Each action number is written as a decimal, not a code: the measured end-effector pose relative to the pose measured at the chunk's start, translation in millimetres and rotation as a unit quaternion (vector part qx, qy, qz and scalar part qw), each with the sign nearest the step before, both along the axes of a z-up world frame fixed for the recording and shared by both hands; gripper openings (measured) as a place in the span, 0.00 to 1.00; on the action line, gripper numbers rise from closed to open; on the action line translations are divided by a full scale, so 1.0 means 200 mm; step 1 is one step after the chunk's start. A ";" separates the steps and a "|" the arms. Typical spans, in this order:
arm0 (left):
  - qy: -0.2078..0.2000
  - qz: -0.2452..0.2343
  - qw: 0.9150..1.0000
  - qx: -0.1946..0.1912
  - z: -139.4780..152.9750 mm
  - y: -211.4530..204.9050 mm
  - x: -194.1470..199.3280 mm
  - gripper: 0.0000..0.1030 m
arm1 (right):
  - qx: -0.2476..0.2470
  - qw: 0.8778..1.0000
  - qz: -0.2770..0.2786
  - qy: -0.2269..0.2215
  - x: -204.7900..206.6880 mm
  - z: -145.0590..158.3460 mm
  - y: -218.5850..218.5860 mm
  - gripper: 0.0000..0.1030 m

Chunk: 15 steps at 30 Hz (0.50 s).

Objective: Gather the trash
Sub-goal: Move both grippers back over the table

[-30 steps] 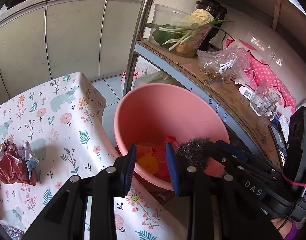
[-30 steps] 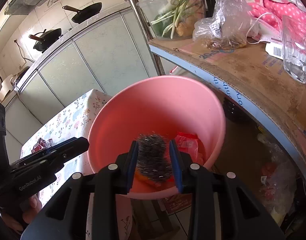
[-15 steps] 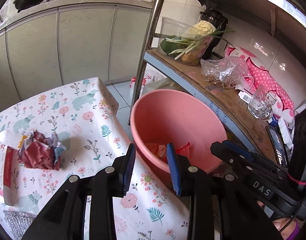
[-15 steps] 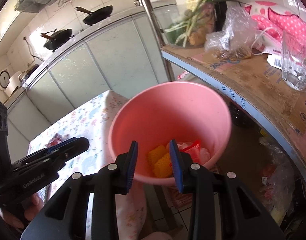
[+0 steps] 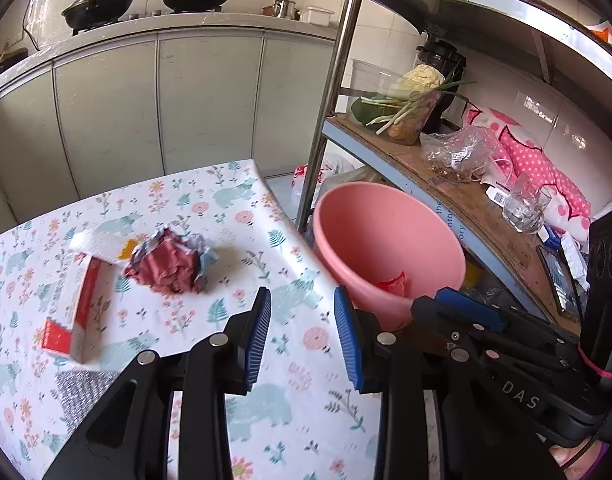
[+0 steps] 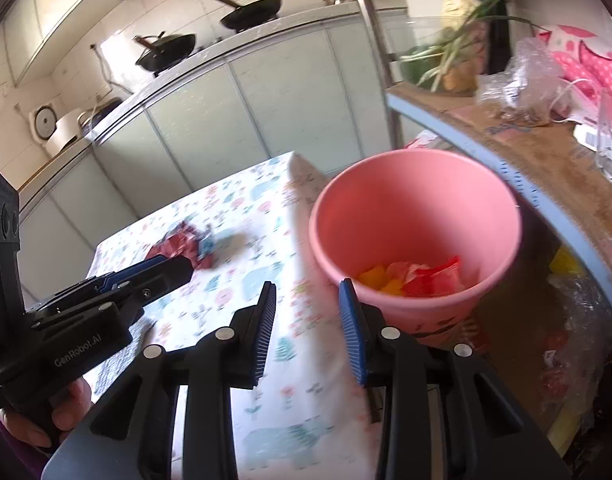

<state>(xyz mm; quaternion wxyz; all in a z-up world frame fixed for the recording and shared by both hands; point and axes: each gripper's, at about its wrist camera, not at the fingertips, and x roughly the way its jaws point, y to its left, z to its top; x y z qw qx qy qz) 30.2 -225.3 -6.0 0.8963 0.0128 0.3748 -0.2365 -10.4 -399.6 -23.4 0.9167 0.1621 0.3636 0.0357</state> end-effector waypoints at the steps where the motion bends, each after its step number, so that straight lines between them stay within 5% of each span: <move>1: 0.000 0.000 1.000 0.001 0.00 0.02 -0.02 0.34 | 0.002 1.000 0.009 0.000 0.00 0.00 0.03 0.33; 15: 0.002 0.065 0.998 0.018 -0.05 0.52 -0.12 0.40 | 0.012 0.995 0.093 0.017 0.07 -0.06 0.35 0.33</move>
